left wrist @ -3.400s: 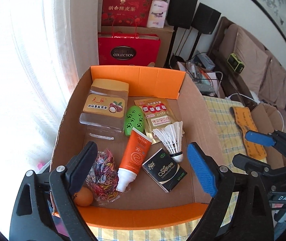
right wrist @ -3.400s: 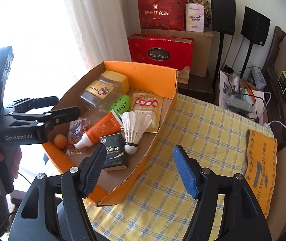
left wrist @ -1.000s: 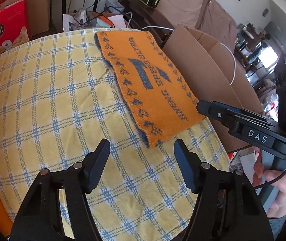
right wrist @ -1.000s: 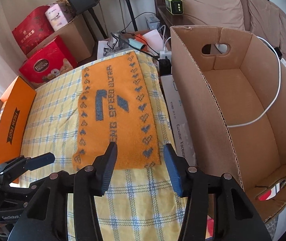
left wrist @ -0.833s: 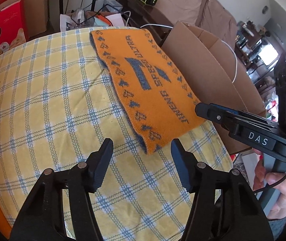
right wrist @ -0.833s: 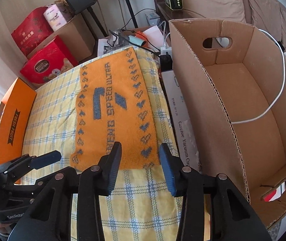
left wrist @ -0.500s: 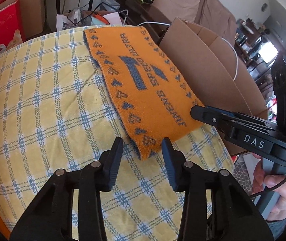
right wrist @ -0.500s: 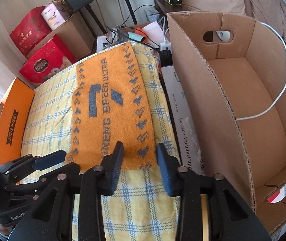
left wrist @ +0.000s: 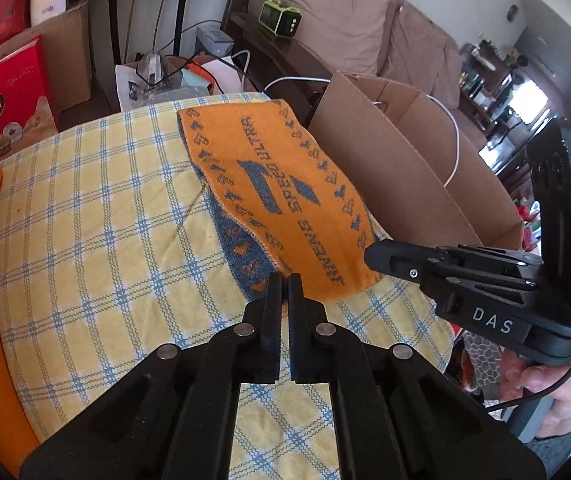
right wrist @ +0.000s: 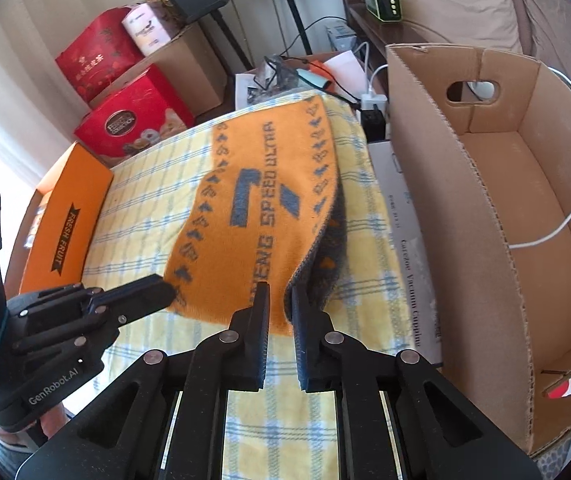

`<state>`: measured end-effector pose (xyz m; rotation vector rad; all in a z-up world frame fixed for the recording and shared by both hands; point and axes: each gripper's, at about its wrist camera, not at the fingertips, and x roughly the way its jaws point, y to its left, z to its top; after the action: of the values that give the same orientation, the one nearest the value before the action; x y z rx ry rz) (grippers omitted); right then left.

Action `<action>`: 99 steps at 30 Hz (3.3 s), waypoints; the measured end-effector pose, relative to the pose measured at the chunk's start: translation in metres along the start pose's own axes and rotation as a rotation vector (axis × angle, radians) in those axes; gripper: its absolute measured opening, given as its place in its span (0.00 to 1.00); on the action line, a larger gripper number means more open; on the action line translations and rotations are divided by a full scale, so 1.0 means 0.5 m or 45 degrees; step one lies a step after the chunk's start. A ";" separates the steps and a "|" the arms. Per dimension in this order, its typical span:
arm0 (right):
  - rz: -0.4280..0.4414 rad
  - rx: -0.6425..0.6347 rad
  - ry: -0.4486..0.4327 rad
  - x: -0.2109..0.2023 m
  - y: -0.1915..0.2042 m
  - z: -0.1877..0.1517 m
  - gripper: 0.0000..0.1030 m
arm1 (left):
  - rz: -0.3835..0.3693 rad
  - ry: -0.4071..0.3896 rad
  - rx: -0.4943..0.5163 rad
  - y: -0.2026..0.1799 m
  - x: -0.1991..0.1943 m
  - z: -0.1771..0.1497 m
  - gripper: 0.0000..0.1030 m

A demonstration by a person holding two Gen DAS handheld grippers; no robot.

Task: Organize objects
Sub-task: 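Pinch the towel edge with the left tool while the right tool pinches another edge, then lift the towel with both tools and carry it over the box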

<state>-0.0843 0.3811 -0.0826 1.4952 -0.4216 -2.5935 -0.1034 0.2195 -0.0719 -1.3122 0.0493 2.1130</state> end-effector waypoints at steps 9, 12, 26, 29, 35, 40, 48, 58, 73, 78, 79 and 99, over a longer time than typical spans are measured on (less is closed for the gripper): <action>0.100 -0.120 0.016 -0.014 0.086 -0.025 0.09 | 0.069 -0.089 -0.005 0.050 -0.106 0.010 0.02; 0.135 -0.195 0.042 -0.004 0.133 -0.040 0.09 | 0.090 -0.077 -0.022 0.076 -0.123 0.007 0.02; 0.028 -0.202 -0.032 -0.013 0.141 0.014 0.29 | 0.129 0.017 -0.137 0.125 -0.090 -0.073 0.34; -0.018 -0.187 -0.046 -0.012 0.118 0.043 0.34 | 0.106 0.062 -0.174 0.124 -0.064 -0.091 0.34; -0.071 -0.164 -0.063 0.004 0.080 0.097 0.45 | 0.011 0.083 -0.305 0.137 -0.033 -0.106 0.47; -0.121 -0.198 -0.058 0.038 0.064 0.153 0.46 | -0.065 0.098 -0.431 0.163 -0.012 -0.102 0.48; -0.209 -0.358 0.012 0.136 0.064 0.241 0.46 | -0.112 0.054 -0.534 0.185 0.004 -0.085 0.49; -0.122 -0.453 0.127 0.207 0.050 0.268 0.48 | -0.097 0.039 -0.520 0.190 0.022 -0.061 0.32; -0.133 -0.530 0.118 0.218 0.066 0.232 0.05 | -0.057 -0.064 -0.438 0.171 -0.005 -0.023 0.05; -0.076 -0.453 0.029 0.159 0.070 0.229 0.05 | -0.059 -0.122 -0.408 0.172 -0.060 -0.010 0.05; -0.068 -0.450 0.012 0.145 0.074 0.227 0.05 | -0.057 -0.135 -0.402 0.172 -0.072 -0.006 0.05; 0.019 -0.623 -0.202 -0.062 0.311 0.207 0.05 | 0.031 -0.339 -0.354 0.243 -0.316 -0.005 0.05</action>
<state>-0.1638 0.2588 0.0382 1.1212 0.1820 -2.5543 -0.1199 0.0435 0.0204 -1.1724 -0.3536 2.3604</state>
